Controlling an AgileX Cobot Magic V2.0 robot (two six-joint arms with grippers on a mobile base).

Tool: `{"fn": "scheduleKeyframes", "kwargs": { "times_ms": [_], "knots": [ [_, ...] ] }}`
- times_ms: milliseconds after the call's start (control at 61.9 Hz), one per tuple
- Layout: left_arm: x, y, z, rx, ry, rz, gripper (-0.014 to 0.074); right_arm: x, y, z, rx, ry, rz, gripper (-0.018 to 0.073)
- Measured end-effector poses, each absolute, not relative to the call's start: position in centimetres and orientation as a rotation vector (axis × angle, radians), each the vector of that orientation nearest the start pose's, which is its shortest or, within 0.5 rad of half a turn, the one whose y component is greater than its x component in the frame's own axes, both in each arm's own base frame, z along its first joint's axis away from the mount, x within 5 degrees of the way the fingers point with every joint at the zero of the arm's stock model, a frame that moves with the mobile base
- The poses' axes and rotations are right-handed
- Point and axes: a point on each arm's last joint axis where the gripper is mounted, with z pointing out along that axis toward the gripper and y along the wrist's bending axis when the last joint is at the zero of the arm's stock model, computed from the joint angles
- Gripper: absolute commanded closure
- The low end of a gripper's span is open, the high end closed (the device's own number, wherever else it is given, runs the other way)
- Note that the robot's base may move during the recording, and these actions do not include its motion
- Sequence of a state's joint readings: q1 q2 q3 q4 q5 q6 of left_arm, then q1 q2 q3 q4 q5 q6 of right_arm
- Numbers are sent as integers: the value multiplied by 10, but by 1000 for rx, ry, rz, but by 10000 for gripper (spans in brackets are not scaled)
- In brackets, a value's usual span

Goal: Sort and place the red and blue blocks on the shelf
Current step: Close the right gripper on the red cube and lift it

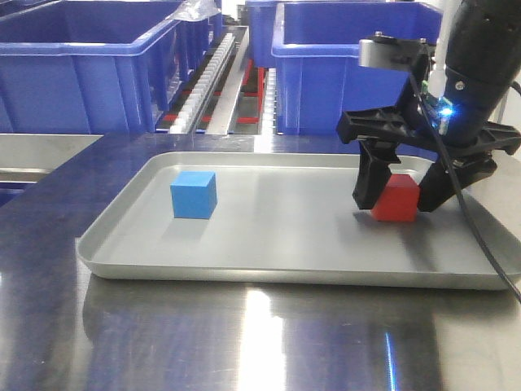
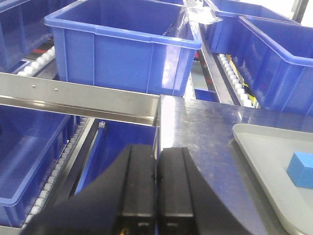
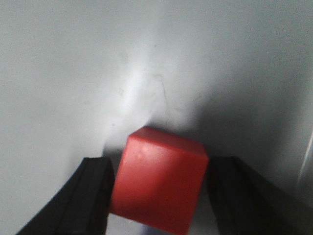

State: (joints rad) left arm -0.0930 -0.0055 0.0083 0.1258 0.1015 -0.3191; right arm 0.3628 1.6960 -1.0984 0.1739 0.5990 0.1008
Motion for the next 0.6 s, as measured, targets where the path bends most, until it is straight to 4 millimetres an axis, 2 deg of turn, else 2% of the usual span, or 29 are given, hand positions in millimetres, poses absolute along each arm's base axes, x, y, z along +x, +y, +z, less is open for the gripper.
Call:
{"fn": "scheduleKeyframes", "kwargs": {
  "times_ms": [242, 339, 436, 598],
  "knots": [
    [56, -4, 202, -90, 1589, -214, 473, 319, 132, 215, -194, 2691, 322, 332],
    [56, -4, 202, -90, 1589, -214, 473, 319, 134, 220, -206, 2688, 326, 393],
    [56, -4, 202, -90, 1589, -214, 473, 321, 139, 236, -223, 2653, 342, 449],
    [56, -4, 202, -90, 1589, -214, 472, 320, 139, 275, -226, 2539, 375, 513]
  ]
}}
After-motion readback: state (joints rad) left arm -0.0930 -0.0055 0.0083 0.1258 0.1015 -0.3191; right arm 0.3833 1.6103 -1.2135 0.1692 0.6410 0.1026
